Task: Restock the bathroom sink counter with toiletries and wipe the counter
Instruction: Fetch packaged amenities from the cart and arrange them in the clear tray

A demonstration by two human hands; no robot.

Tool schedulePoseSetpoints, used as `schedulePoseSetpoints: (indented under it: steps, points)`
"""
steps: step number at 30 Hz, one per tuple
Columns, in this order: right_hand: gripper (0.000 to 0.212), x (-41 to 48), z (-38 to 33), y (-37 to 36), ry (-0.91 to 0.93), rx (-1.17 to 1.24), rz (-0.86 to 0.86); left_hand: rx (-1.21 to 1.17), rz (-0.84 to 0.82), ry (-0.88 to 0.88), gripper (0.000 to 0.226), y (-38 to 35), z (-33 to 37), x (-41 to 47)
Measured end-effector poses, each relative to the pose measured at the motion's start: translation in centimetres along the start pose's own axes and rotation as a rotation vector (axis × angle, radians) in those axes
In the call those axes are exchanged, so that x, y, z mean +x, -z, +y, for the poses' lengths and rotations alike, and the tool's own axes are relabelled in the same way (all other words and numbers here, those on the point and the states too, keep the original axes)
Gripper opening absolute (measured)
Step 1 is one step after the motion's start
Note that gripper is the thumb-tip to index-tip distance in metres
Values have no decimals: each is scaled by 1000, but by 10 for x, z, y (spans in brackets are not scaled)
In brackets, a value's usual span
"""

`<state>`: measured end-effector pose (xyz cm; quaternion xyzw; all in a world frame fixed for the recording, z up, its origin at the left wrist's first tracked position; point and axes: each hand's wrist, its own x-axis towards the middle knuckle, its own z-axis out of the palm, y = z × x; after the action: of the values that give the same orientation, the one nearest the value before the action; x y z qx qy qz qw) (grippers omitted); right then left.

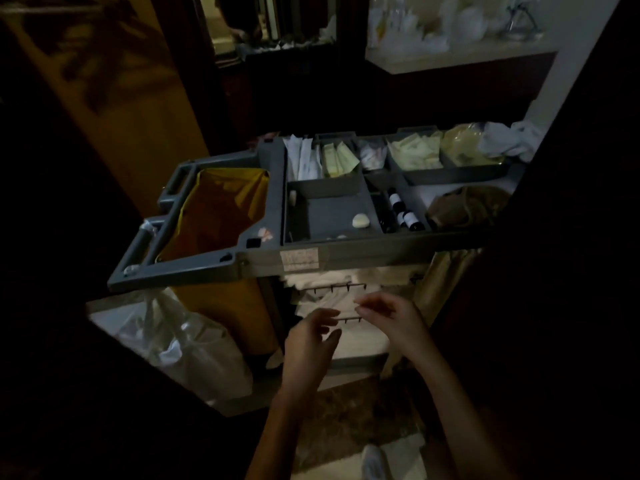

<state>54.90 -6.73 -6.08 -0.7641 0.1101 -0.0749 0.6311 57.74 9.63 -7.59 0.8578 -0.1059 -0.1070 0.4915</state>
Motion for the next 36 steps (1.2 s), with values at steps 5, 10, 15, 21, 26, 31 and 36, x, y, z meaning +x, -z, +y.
schedulePoseSetpoints:
  steps: [5,10,15,21,26,31,36]
  points:
    - [15,63,2,41,-33,-7,5,47,74,-48,26,-22,43,64]
    - [19,111,4,55,-56,32,-6,72,84,-69,26,-26,48,104]
    - [16,157,2,55,-44,55,-18,21,124,-90,25,-18,57,152]
    - [11,223,-4,62,11,-15,50,22,146,-104,24,-13,57,241]
    - [9,299,-20,58,62,-121,112,78,226,-162,23,1,49,323]
    - [9,370,-30,39,67,-112,130,45,272,-181,23,20,41,387]
    - [6,432,-29,18,15,-172,167,43,271,-172,25,38,41,431]
